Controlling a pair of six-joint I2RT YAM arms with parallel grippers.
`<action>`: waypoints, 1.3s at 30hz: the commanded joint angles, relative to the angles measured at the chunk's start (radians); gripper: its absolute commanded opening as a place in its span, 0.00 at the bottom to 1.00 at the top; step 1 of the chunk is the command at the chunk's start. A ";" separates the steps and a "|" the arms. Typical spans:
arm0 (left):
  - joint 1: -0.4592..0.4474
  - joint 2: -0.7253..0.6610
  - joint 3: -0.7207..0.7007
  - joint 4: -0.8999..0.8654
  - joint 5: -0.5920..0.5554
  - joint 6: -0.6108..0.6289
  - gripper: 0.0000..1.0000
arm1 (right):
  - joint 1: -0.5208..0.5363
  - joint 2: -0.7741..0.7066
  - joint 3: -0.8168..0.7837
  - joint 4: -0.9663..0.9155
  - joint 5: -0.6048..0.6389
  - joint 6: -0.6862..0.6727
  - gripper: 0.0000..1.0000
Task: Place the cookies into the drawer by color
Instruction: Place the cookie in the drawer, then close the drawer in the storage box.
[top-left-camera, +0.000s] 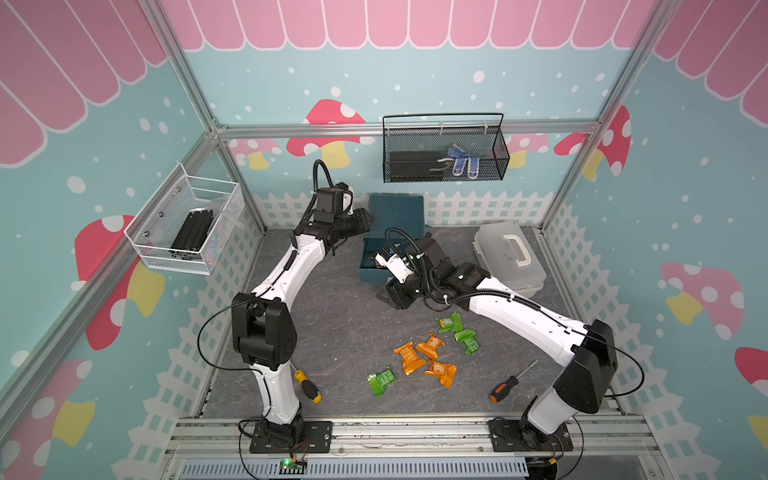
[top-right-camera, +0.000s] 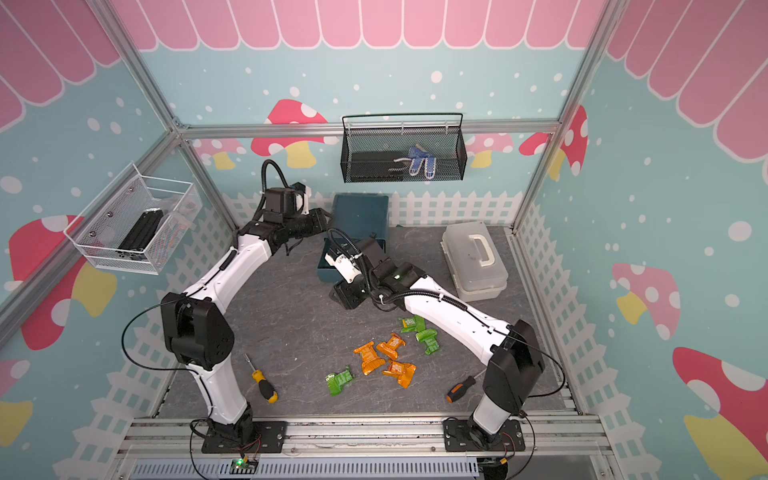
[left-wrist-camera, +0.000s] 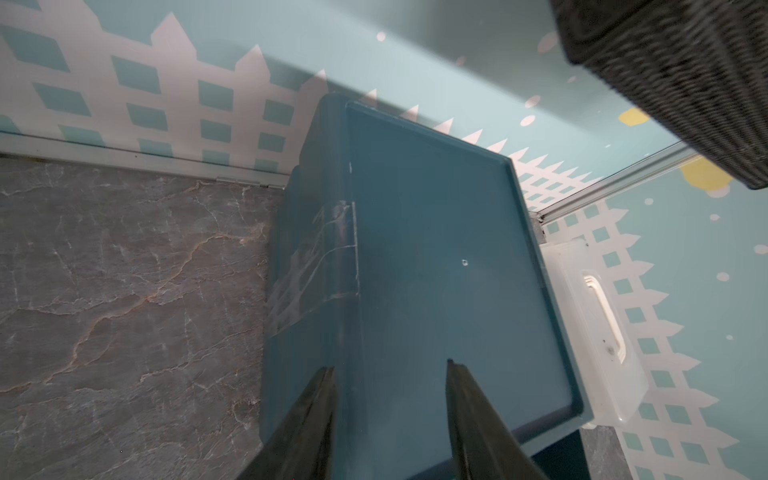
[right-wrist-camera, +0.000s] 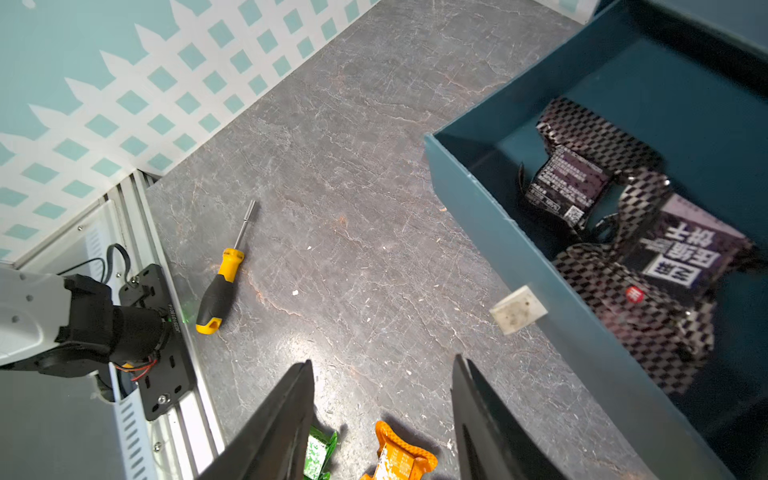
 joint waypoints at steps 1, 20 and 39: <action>0.003 0.030 0.028 -0.040 -0.023 0.037 0.42 | 0.003 0.030 -0.011 0.044 0.076 -0.064 0.54; -0.015 0.036 -0.059 -0.005 -0.031 0.048 0.27 | -0.093 0.207 0.182 0.019 0.228 -0.137 0.51; -0.033 -0.009 -0.089 0.010 -0.040 0.060 0.26 | -0.135 0.426 0.432 0.013 0.391 -0.221 0.53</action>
